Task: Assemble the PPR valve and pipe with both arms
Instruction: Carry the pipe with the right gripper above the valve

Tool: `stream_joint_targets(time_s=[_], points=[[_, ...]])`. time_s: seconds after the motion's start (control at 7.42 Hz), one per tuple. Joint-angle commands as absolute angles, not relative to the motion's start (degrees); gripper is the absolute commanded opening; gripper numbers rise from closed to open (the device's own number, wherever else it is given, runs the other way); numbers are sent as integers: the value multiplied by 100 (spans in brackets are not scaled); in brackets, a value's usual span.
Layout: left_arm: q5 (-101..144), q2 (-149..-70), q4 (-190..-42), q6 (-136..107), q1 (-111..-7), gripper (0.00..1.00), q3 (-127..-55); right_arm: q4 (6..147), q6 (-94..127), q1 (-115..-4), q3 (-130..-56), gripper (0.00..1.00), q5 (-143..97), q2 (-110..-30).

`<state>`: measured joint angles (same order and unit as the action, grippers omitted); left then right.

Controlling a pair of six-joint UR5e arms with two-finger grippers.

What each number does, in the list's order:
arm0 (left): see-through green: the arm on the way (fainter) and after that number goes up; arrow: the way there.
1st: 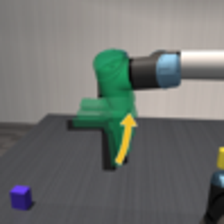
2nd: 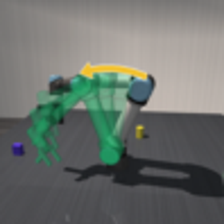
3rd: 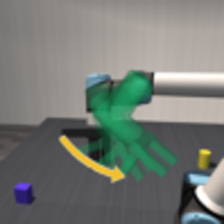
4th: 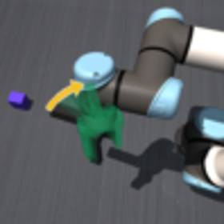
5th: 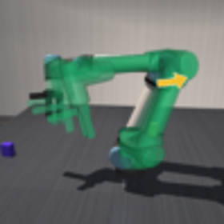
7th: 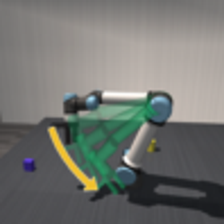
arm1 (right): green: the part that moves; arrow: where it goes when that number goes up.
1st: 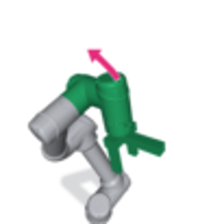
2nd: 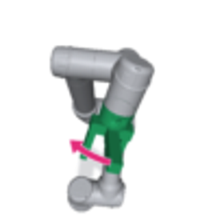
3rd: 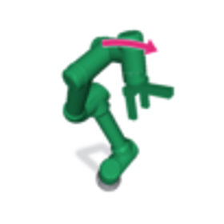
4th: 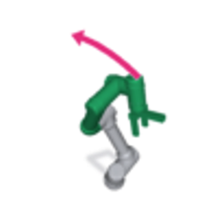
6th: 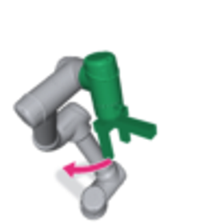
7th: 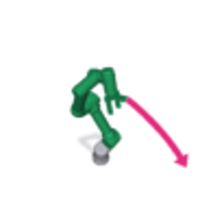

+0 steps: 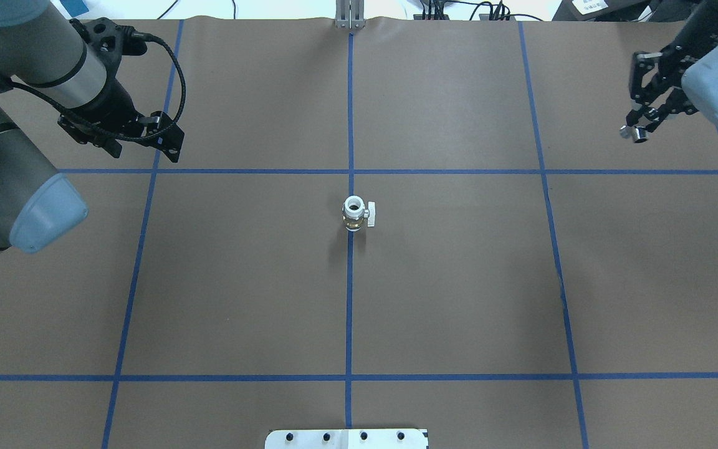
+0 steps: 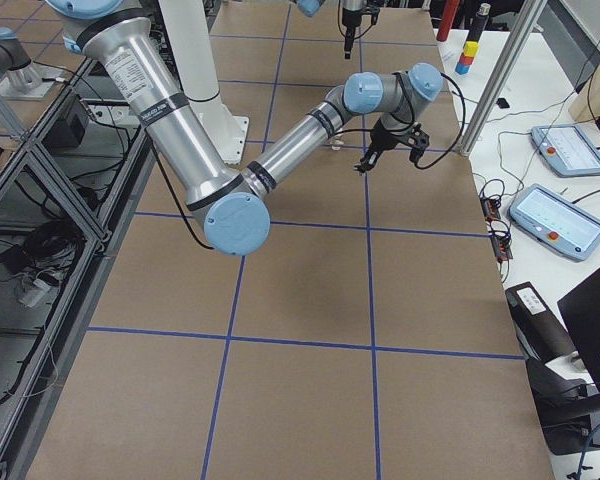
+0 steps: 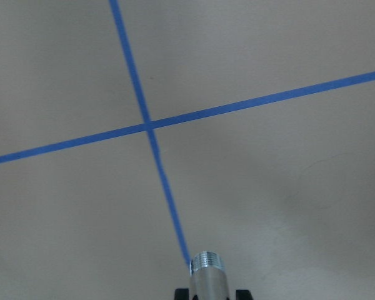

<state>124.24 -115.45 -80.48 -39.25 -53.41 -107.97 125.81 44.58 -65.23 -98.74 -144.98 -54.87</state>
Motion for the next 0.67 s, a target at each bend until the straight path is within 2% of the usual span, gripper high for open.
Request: stream_joint_targets(time_s=[0.0,0.27,0.54], points=[[12419,-11207,-8138,-3229,-5554,100,-10784,11529,6679,-5839,-9328,0,-14555,-4714],[12419,-11092,-8156,-3111,-5616,100,-10767,10996,7538,-5434,-8730,0,-14529,-4178],[12419,-11048,-8156,-3111,-5625,100,-10767,10986,8023,-5134,-8491,0,-14493,-3798]])
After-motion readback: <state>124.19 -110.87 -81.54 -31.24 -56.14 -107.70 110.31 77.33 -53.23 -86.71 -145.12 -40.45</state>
